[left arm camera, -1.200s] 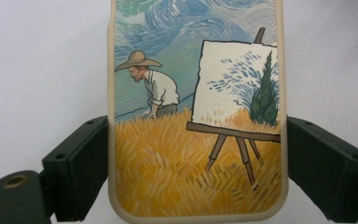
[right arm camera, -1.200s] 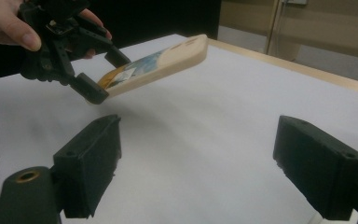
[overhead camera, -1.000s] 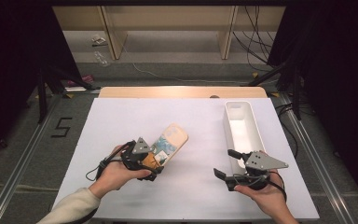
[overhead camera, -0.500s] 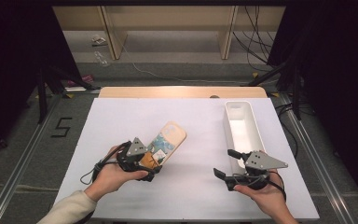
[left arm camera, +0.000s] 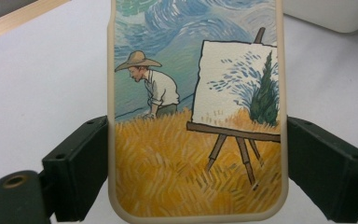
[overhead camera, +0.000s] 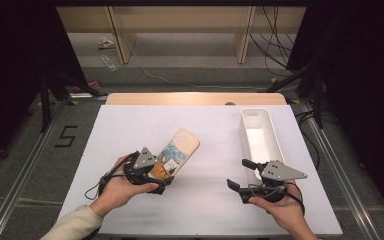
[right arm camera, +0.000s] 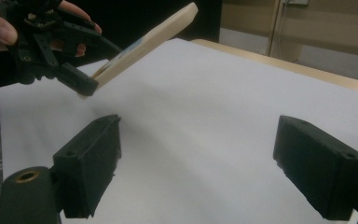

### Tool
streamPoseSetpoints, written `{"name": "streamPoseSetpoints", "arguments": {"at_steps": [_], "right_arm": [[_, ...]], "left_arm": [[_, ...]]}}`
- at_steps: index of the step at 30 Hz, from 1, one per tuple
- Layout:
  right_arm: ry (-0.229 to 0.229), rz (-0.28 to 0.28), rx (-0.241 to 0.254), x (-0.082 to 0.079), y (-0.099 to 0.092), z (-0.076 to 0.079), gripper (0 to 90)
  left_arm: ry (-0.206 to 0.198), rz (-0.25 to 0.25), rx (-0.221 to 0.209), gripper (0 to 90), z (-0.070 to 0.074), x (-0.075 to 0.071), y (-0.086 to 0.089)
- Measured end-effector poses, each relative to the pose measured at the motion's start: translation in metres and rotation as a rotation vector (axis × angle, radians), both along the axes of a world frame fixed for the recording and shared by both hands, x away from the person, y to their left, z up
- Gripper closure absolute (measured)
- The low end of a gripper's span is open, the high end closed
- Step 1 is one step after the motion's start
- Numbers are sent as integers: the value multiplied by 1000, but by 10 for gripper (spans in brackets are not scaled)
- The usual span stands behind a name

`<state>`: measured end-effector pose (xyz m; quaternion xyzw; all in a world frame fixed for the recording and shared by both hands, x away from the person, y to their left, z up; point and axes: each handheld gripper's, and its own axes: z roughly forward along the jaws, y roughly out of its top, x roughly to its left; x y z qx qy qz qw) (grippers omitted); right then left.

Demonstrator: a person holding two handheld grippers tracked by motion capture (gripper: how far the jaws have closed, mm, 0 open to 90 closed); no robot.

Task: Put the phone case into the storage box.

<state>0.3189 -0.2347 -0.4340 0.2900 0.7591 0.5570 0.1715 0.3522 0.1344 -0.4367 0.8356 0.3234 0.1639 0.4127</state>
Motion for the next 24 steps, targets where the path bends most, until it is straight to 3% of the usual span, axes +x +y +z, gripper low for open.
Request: {"name": "streamPoseSetpoints", "arguments": {"at_steps": [11,24], "right_arm": [[-7,2,43,7,9,8,160],[16,19,97,19,28,16,155]], "left_arm": [[-13,-12,-3,114,0,-2,-4],[-23,-27,1,115,-1,-4,-9]]}}
